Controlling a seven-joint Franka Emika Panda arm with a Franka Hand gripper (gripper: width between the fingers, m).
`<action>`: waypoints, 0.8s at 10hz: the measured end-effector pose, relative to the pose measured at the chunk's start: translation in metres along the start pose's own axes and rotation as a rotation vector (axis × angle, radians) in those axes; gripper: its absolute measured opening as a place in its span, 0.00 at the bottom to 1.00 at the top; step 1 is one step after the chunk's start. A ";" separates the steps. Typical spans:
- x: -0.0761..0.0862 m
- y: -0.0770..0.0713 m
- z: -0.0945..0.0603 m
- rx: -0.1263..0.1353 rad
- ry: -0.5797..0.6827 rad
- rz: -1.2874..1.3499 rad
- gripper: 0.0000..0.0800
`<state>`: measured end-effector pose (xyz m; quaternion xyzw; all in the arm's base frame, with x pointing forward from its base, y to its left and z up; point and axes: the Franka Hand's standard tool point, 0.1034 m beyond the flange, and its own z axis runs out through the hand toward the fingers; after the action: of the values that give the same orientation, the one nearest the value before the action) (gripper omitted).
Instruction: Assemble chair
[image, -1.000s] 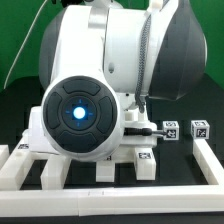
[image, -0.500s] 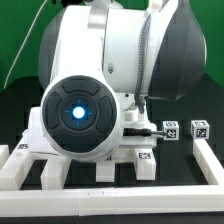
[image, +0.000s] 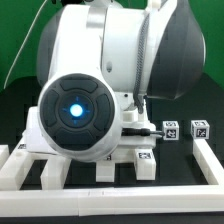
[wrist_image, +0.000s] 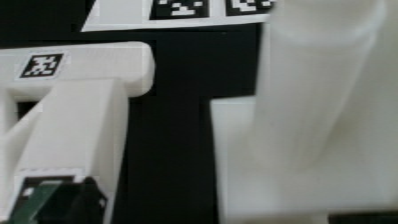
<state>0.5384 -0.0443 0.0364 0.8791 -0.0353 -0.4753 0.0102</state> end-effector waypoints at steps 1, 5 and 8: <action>0.001 0.002 -0.013 0.003 0.048 -0.001 0.81; -0.007 0.012 -0.079 0.012 0.350 -0.049 0.81; -0.029 0.041 -0.100 0.023 0.575 -0.076 0.81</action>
Offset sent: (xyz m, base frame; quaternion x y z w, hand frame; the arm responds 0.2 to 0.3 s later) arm 0.0369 -0.0019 0.0430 0.0280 0.2344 -0.0533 0.9703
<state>0.6039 -0.0848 0.1179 0.9784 -0.0035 -0.2063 -0.0082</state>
